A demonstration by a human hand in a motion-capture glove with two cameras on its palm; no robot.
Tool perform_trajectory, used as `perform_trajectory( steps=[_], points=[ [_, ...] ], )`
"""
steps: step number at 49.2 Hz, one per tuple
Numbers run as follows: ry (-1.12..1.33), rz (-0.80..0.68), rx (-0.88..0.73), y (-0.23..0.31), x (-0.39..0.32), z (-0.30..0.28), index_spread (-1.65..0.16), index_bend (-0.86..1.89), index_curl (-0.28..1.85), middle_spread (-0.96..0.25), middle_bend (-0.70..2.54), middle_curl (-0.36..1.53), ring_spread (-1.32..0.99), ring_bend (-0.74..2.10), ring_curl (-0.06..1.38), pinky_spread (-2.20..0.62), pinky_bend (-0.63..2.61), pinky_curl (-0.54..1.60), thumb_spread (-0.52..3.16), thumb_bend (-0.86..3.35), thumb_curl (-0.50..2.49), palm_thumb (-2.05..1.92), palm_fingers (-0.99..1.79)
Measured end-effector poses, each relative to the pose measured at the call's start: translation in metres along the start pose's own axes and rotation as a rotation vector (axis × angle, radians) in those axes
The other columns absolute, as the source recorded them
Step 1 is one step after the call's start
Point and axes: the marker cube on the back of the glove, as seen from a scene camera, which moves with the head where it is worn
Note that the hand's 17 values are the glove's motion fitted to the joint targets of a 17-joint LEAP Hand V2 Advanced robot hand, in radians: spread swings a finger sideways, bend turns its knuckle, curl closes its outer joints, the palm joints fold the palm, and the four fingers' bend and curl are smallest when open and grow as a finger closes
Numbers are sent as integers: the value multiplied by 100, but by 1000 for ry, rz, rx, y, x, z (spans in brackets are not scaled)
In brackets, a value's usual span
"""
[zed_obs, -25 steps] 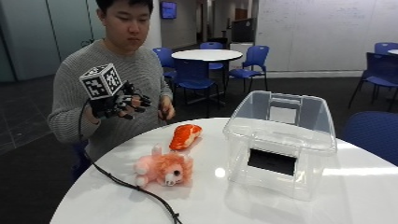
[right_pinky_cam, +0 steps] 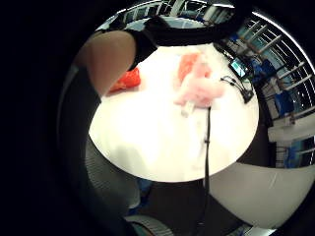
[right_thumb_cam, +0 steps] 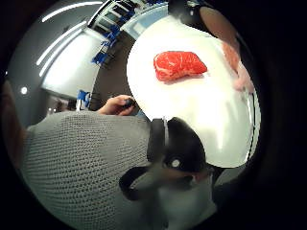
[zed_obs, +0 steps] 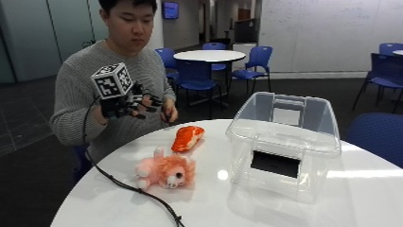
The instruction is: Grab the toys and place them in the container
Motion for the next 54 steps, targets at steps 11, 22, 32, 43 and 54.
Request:
perform_trajectory(
  steps=[11,22,32,43,54],
  points=[
    [-29,-172,-51,-119,-30,2,-40,16,24,-23,18,18,-22,37,16,4,65,27,141,3,23,6,17],
    [72,-196,-123,-162,-44,43,-39,14,24,-22,19,22,-22,44,19,4,74,31,141,1,26,6,7],
    [89,-170,-318,-157,-33,130,-39,14,24,-22,19,25,-22,49,22,4,81,33,139,0,29,12,6],
    [70,-185,-290,-150,-31,169,-42,4,15,-26,26,28,-37,91,32,-22,102,36,140,2,33,20,49],
    [64,-197,-175,-155,-29,170,-43,8,9,-28,39,35,-44,104,40,-37,111,41,143,2,36,23,58]
  ],
)
